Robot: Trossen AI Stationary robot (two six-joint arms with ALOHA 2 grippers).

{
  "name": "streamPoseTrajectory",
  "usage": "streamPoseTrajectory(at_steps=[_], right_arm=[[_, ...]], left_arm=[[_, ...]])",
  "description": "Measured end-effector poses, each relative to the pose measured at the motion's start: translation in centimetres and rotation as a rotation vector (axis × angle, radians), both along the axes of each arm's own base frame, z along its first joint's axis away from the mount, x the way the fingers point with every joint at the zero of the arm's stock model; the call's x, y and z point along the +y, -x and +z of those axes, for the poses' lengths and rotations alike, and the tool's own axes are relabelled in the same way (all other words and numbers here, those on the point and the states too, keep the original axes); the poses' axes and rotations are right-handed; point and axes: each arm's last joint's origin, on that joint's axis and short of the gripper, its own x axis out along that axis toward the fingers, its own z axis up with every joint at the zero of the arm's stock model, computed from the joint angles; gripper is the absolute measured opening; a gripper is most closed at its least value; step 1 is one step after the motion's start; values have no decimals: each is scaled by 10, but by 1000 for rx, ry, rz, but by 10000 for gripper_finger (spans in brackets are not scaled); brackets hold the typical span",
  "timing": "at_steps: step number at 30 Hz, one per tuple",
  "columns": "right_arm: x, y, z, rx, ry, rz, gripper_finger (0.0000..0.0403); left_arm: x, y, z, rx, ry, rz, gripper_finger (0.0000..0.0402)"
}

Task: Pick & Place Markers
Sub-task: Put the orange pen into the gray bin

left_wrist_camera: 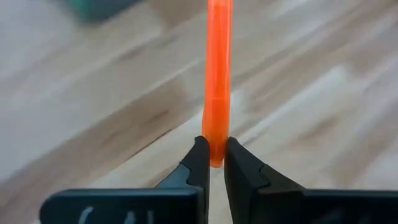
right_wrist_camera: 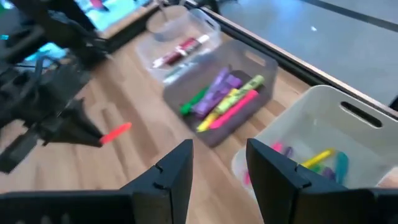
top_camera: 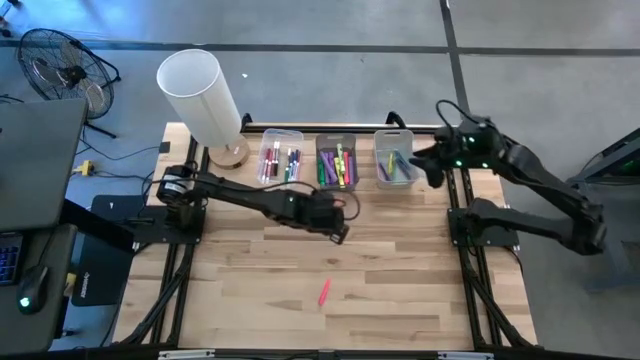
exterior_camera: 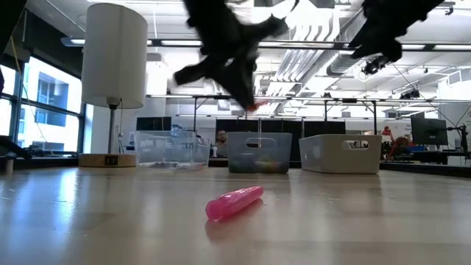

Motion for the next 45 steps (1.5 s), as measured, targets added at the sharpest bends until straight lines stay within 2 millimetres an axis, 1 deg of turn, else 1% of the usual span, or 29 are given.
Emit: streamPoseTrajectory(at_steps=[4,8,11,14,17,19,22,24,27,30,35,38,40,42,45], right_arm=[[17,13,6,-43,15,43,138],[28,17,10,-92,-12,74,138],[33,15,13,-134,-36,104,138],[38,10,19,-198,-35,175,145],[42,5,28,-290,-19,229,162],[43,0,35,-358,12,253,177],[43,-10,43,-431,64,261,198],[43,-19,45,-454,85,255,210],[42,-36,45,-474,98,279,224],[40,-51,41,-466,90,269,231],[35,-68,38,-473,114,278,227],[34,-72,40,-501,123,292,204],[34,-73,40,-503,122,293,175],[34,-74,39,-496,121,295,134],[34,-73,39,-496,120,302,62]], left_arm=[[7,-11,33,-81,-74,-58,23],[14,-21,72,-185,-179,-115,25],[22,-25,104,-260,-236,-161,26],[30,-26,135,-345,-291,-195,26],[39,-29,156,-438,-328,-233,27],[44,-31,165,-503,-340,-258,27],[49,-33,171,-563,-341,-289,27],[52,-34,173,-586,-331,-303,27],[51,-35,174,-603,-315,-327,28],[51,-35,174,-598,-326,-341,28],[50,-34,174,-594,-325,-342,28],[50,-34,173,-590,-326,-344,28],[50,-34,173,-586,-325,-345,28],[50,-34,173,-583,-325,-346,28],[51,-34,172,-578,-325,-347,28]])
